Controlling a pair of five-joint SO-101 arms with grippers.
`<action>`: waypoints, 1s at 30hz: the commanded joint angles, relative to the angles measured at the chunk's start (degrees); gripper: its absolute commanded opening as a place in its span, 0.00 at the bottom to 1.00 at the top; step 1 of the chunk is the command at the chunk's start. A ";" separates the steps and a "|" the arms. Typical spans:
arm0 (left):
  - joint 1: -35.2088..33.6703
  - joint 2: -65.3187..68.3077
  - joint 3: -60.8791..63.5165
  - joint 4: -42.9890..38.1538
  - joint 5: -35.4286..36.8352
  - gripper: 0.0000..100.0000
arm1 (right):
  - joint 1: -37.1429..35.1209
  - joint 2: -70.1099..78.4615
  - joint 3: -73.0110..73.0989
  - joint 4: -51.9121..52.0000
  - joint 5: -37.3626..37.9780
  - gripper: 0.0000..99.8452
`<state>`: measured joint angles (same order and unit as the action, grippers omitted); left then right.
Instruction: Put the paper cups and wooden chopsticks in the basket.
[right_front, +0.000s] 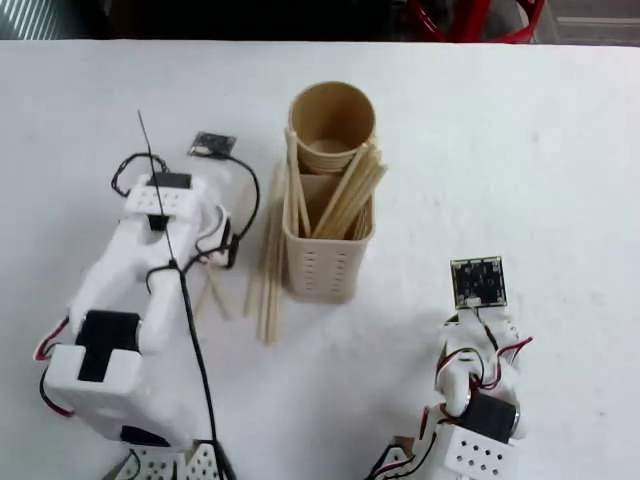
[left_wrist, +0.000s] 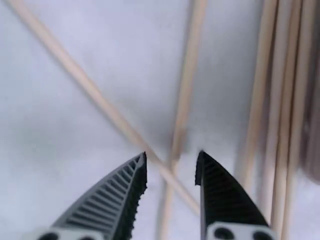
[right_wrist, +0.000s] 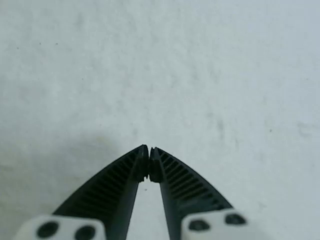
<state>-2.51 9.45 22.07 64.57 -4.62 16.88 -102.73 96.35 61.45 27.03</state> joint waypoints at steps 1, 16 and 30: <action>-0.13 -0.22 -0.26 -1.93 0.09 0.18 | 0.48 -0.22 0.53 0.31 0.09 0.02; -4.88 -0.48 -0.70 -2.46 4.48 0.26 | 0.48 -0.22 0.53 0.31 0.09 0.02; -1.98 7.43 -4.84 -1.93 1.67 0.25 | 0.48 -0.22 0.53 0.31 0.09 0.02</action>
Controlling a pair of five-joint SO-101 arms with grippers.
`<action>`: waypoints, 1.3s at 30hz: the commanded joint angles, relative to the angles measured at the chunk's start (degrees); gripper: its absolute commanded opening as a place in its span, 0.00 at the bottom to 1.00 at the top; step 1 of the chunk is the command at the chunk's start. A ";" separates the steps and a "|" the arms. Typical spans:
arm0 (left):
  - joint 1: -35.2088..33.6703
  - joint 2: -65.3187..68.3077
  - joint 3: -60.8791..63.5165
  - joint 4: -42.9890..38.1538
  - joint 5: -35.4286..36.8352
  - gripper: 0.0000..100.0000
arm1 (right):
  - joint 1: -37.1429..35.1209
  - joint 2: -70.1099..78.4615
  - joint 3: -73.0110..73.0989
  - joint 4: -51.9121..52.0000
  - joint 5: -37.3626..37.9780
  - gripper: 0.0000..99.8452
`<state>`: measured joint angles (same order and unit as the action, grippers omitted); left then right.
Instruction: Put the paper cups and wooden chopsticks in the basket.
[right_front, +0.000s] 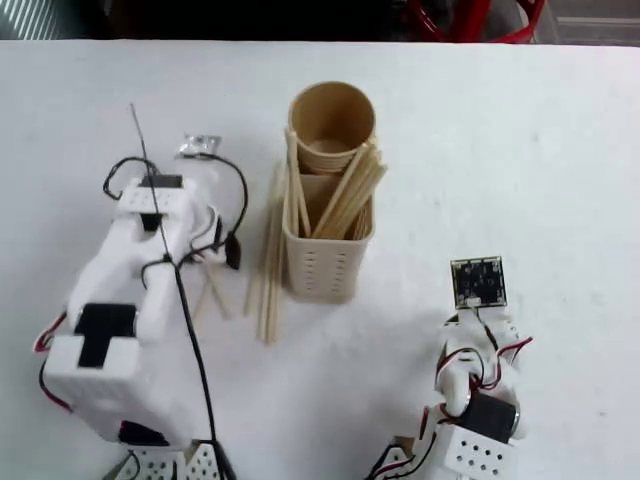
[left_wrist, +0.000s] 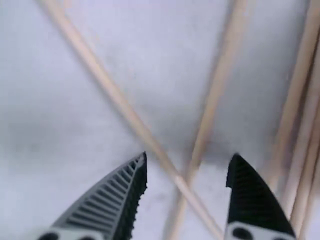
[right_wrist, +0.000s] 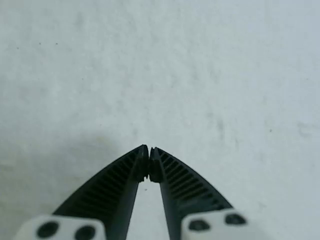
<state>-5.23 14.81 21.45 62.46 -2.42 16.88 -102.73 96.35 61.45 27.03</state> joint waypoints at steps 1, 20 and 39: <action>0.75 3.38 -5.63 1.49 -0.62 0.24 | 0.48 -0.22 0.53 0.31 0.09 0.02; 3.56 5.67 -8.44 2.90 -9.49 0.02 | 0.48 -0.13 0.53 0.31 0.09 0.02; 3.12 -6.90 -2.99 2.81 -9.58 0.02 | 0.48 -0.13 0.53 0.31 0.09 0.02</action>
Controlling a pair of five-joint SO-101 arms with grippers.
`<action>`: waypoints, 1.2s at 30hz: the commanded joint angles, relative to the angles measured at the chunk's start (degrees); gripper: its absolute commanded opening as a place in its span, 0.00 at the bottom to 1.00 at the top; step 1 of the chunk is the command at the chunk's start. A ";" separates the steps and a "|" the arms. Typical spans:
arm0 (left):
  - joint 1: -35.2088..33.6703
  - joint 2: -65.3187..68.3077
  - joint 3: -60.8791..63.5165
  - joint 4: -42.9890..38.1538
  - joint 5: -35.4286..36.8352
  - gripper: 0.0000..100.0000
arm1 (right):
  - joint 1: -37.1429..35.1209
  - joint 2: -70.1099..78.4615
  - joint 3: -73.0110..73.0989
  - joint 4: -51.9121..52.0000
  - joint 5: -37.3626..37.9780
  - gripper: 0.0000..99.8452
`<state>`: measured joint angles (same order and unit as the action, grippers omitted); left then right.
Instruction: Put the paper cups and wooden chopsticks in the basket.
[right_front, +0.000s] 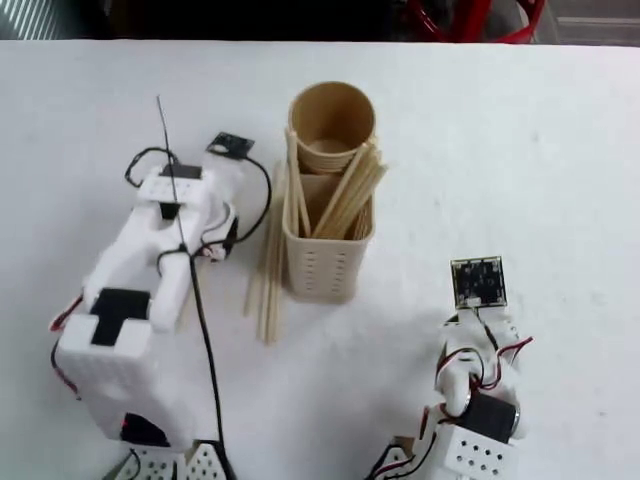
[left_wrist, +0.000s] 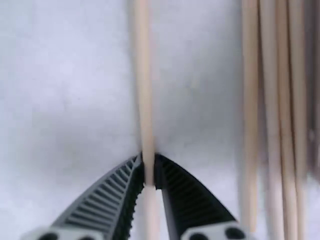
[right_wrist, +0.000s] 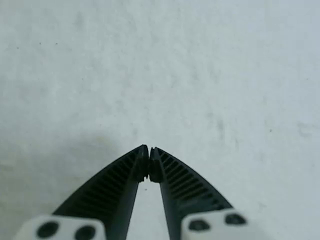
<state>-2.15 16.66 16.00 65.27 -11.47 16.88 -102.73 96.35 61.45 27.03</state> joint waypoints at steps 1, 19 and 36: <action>0.04 -12.09 4.13 0.00 -0.53 0.02 | 0.48 -0.13 0.53 0.31 0.09 0.02; 10.68 -48.22 -24.18 13.80 0.09 0.02 | 0.48 -0.13 0.53 0.31 0.09 0.02; 29.14 -48.04 -25.58 -15.38 -0.35 0.02 | 0.48 -0.13 0.53 0.31 0.09 0.02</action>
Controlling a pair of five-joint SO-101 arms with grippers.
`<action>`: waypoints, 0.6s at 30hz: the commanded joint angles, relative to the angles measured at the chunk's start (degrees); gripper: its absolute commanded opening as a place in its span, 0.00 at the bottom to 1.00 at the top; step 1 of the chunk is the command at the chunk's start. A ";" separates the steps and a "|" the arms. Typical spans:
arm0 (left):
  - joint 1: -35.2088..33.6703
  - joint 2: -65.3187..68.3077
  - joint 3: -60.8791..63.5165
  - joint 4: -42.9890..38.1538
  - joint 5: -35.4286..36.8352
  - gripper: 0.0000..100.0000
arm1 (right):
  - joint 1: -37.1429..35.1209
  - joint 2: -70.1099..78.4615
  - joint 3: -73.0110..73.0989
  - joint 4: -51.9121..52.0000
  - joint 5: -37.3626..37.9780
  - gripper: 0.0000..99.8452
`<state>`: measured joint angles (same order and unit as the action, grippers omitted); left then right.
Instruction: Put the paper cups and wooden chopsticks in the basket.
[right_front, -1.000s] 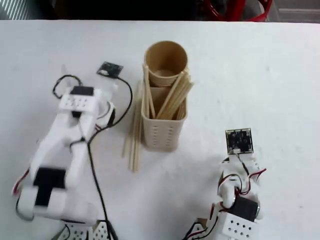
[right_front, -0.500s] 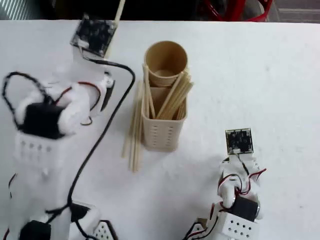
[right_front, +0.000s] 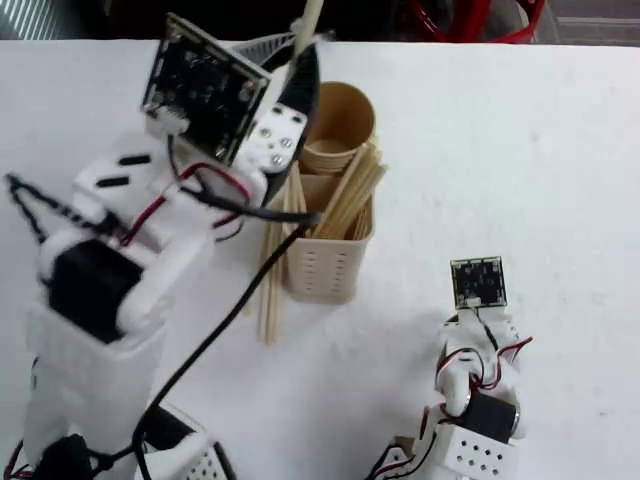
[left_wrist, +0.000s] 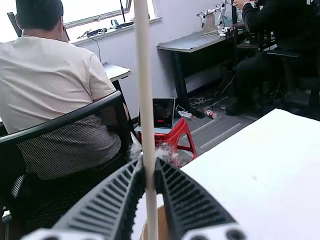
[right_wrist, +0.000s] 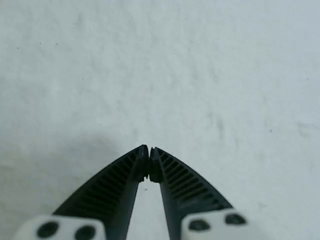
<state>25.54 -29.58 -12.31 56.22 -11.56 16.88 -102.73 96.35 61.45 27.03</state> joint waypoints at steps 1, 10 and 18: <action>2.07 -1.89 4.13 -8.00 -0.26 0.02 | 0.48 -0.22 0.53 0.31 0.09 0.02; 8.31 -1.89 12.75 -11.25 -0.35 0.02 | 0.40 -0.31 0.53 0.22 0.09 0.02; 8.04 -2.24 15.65 -10.73 -0.35 0.08 | 0.40 -0.31 0.53 0.22 0.09 0.02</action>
<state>33.10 -29.49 3.60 46.55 -11.65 16.88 -102.73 96.35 61.45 27.03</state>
